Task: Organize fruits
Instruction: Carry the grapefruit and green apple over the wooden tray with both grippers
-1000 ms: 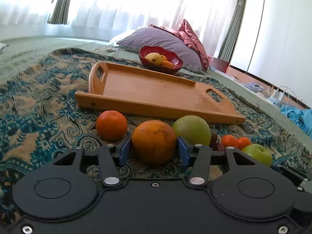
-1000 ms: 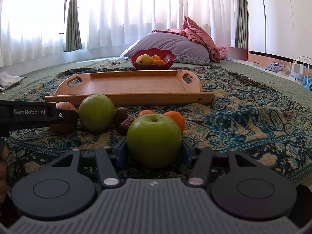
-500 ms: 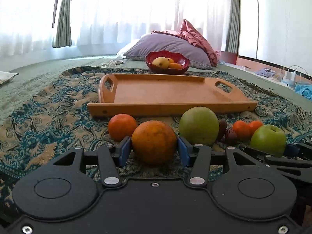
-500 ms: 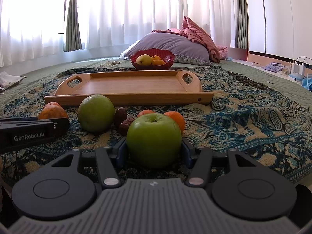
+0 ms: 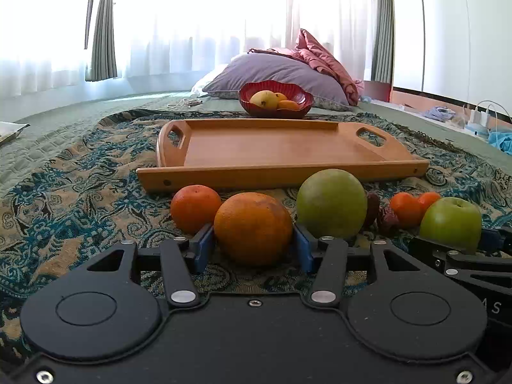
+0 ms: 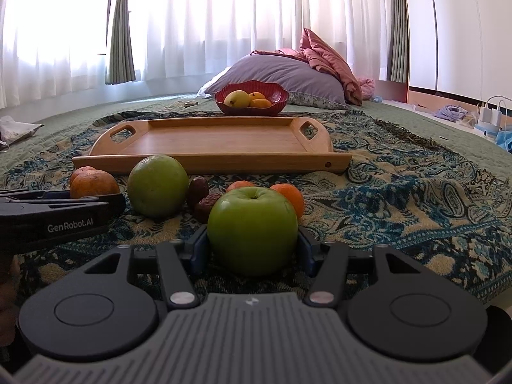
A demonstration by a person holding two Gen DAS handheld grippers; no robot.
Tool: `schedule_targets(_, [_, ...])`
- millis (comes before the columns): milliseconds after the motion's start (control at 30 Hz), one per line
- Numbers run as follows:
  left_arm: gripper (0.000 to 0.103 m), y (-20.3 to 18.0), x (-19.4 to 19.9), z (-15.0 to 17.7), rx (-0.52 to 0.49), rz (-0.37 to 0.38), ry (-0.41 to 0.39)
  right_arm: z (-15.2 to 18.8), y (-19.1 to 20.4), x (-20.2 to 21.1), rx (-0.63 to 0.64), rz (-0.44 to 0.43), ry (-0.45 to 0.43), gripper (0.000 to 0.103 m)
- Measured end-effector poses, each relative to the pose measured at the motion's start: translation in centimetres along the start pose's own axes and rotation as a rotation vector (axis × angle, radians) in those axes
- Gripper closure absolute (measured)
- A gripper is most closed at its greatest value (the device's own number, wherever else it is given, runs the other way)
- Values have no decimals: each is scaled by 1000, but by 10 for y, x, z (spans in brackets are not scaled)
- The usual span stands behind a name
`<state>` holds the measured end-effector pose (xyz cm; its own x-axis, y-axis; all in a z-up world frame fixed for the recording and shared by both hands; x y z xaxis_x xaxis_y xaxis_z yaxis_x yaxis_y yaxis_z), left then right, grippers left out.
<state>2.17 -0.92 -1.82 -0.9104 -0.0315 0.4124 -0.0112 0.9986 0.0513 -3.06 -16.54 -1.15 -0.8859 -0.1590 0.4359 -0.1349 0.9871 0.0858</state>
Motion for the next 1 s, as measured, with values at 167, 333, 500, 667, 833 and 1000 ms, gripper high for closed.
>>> schedule_targets(167, [54,0,-1,1,-11,0,-12,0,1,-2,5,4,-3,44])
schedule_targets(333, [54,0,2,0,-17,-5,-17,0,2,-2,5,5,-7,44])
schedule_targets(500, [54,5,6,-7,-1,-26,-19,-2,0,-1,-22,2,-23,44])
schedule_targets(667, [55,12,13,-20,14,-46,-42,-8,-1,4,-27,-10,-51,44])
schedule_targets(833, [55,14,15,-42,6,-48,-57,-23,-3,8,-14,-19,-95,44])
schedule_targets(1000, [55,15,14,-74,-18,-20,-64,-48,-11,4,-14,-29,-123,44])
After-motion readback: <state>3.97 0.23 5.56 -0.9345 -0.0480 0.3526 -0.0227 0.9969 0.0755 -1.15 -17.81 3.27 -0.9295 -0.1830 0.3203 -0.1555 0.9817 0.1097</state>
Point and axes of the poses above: each gripper's, at about its wrist camera, not at the fingertips, and x roughly against the way its jaws point, y to its left, z to its underside, the point moved 1 cm from there along -x, roughly the way its jaws point, and after that the axes turned 10 degrees about -z, right-handed, at the moved point
